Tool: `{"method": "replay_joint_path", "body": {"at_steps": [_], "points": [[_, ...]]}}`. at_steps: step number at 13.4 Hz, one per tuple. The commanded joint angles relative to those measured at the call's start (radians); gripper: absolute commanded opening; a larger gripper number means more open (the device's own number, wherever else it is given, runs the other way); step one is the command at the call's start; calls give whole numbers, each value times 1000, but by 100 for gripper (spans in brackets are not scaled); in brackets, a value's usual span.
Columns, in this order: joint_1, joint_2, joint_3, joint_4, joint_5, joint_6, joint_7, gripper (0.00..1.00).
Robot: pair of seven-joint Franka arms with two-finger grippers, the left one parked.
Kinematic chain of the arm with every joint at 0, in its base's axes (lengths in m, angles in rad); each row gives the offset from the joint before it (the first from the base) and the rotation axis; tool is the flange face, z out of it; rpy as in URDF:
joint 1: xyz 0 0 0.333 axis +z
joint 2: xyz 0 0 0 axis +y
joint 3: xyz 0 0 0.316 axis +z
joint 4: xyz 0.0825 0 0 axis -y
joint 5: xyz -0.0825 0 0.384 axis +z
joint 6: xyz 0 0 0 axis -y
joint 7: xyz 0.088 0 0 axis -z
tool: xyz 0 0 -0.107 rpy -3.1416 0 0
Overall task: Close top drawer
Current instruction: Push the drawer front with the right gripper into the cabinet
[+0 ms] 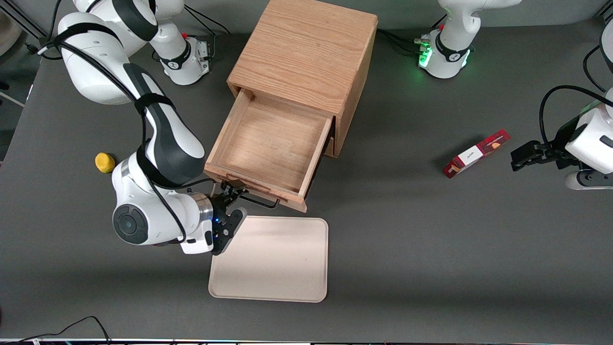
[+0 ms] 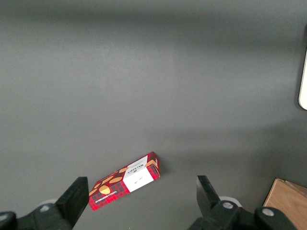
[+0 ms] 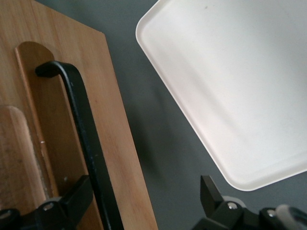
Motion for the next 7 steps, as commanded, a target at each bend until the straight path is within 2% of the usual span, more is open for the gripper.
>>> {"method": "replay_joint_path", "body": {"at_steps": [1,7], "points": [[4,-53,7,-62,0,1,24,100],[-31,-224,63,-324,11,93,26,100]]}}
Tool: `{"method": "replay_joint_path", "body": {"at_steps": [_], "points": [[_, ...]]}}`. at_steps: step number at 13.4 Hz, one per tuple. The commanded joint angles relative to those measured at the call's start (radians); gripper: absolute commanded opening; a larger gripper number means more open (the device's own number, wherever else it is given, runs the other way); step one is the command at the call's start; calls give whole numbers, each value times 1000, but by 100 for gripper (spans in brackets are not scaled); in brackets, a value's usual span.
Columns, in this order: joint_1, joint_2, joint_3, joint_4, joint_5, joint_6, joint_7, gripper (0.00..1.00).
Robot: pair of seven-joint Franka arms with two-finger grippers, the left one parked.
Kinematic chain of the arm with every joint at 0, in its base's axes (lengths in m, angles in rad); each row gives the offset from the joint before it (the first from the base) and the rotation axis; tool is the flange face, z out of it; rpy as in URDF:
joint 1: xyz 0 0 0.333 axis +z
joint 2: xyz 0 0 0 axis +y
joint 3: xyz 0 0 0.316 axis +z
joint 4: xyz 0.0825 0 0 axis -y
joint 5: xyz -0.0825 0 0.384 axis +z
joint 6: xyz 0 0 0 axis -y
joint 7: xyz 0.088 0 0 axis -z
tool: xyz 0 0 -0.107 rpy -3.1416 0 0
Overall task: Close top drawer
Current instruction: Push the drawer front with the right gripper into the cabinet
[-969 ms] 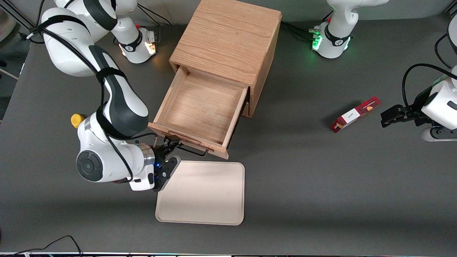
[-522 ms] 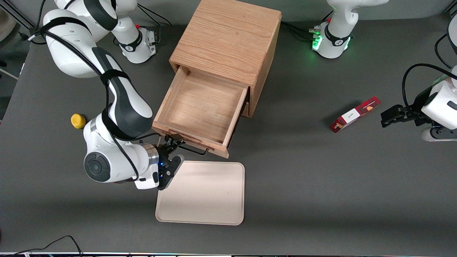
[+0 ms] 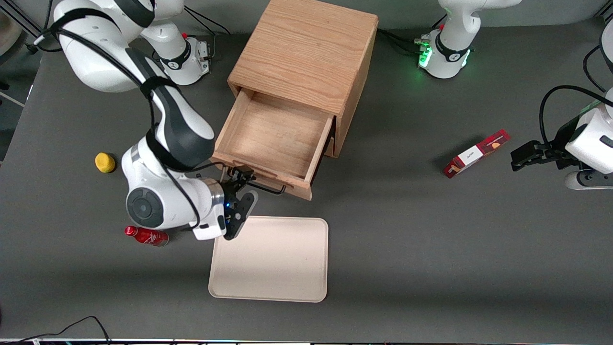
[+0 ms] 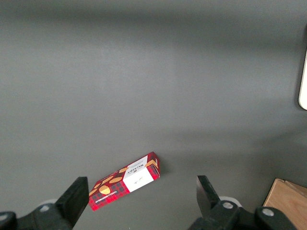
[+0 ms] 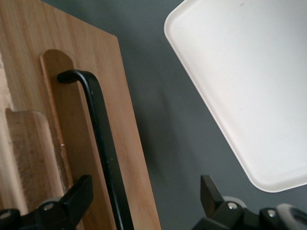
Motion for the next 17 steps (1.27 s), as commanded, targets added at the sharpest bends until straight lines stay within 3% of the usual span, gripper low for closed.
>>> {"method": "replay_joint_path", "body": {"at_steps": [1,17], "points": [[-32,-115,28,-183,11,68,19,100],[-32,-217,117,-384,13,174,121,100]]}}
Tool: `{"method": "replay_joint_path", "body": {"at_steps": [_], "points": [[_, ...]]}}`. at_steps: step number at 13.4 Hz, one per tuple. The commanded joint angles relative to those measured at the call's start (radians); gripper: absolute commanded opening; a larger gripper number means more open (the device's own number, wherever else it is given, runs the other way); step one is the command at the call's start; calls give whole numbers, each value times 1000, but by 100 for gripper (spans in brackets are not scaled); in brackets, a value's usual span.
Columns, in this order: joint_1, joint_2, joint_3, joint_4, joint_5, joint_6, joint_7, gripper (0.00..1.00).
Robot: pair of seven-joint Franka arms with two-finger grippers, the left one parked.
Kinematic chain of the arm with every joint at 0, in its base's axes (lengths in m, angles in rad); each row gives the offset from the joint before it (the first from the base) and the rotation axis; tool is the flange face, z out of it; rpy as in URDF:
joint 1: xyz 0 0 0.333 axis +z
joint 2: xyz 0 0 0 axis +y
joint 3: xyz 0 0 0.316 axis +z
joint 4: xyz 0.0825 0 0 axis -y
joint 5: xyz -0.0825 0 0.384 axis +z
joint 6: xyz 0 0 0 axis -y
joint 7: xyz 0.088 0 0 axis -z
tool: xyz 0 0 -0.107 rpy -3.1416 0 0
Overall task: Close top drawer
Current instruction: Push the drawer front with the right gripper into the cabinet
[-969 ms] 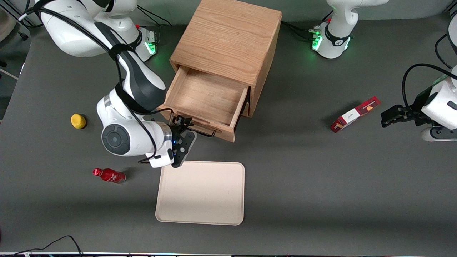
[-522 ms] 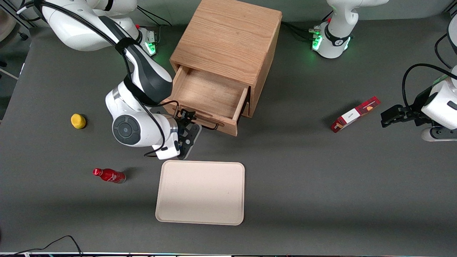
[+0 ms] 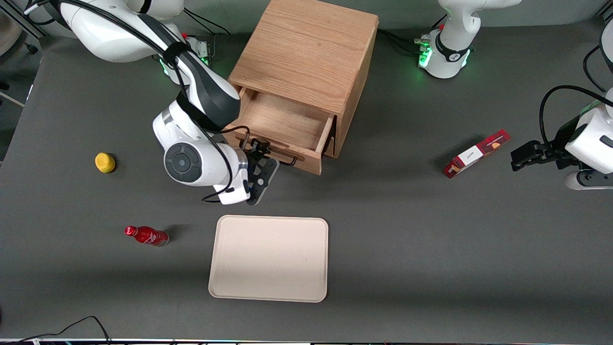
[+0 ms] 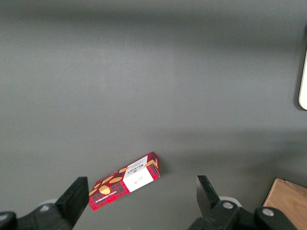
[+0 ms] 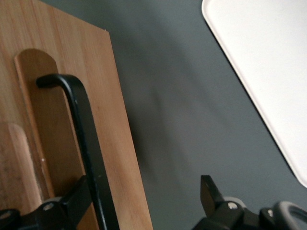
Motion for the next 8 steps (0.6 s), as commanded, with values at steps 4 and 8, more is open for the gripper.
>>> {"method": "replay_joint_path", "body": {"at_steps": [4,8], "points": [[-30,-94,84,-143,13,61,63,100],[-52,-145,114,-227,14,81,73,100]]}}
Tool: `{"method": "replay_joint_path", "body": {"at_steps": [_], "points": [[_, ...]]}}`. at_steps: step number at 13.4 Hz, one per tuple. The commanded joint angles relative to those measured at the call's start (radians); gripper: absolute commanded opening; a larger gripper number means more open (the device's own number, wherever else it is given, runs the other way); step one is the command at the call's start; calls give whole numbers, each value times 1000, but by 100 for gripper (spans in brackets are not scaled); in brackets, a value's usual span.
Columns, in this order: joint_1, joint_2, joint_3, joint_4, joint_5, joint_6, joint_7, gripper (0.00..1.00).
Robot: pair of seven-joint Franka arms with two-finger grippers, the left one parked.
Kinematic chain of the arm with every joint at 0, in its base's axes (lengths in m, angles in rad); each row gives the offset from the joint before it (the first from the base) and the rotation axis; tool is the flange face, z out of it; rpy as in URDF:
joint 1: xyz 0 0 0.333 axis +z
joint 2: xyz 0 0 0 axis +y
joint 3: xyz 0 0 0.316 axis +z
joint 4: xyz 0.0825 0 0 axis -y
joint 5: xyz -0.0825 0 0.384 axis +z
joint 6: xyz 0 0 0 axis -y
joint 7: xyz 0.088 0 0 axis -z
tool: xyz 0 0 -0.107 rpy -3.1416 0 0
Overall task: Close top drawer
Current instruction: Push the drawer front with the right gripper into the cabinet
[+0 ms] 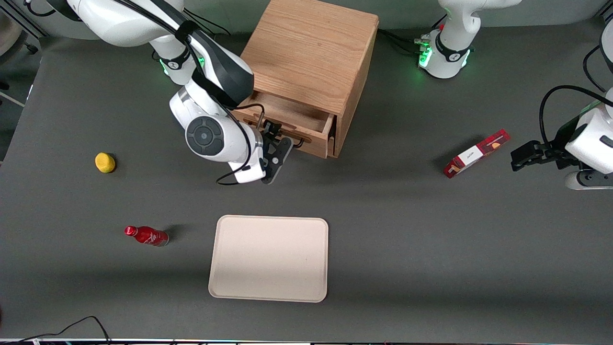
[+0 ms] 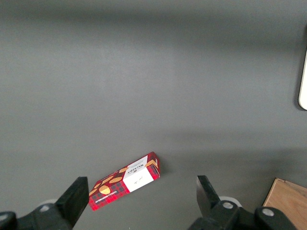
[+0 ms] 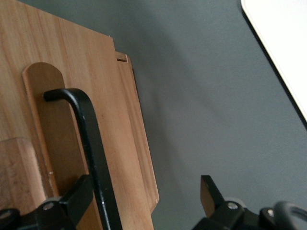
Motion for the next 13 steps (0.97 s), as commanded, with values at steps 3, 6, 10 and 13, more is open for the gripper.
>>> {"method": "replay_joint_path", "body": {"at_steps": [3,6,10,13], "points": [[-37,-97,46,-134,43,38,19,100],[-37,-137,59,-182,63,58,21,100],[-33,-159,64,-199,106,75,21,100],[-35,-159,66,-197,106,77,21,100]]}}
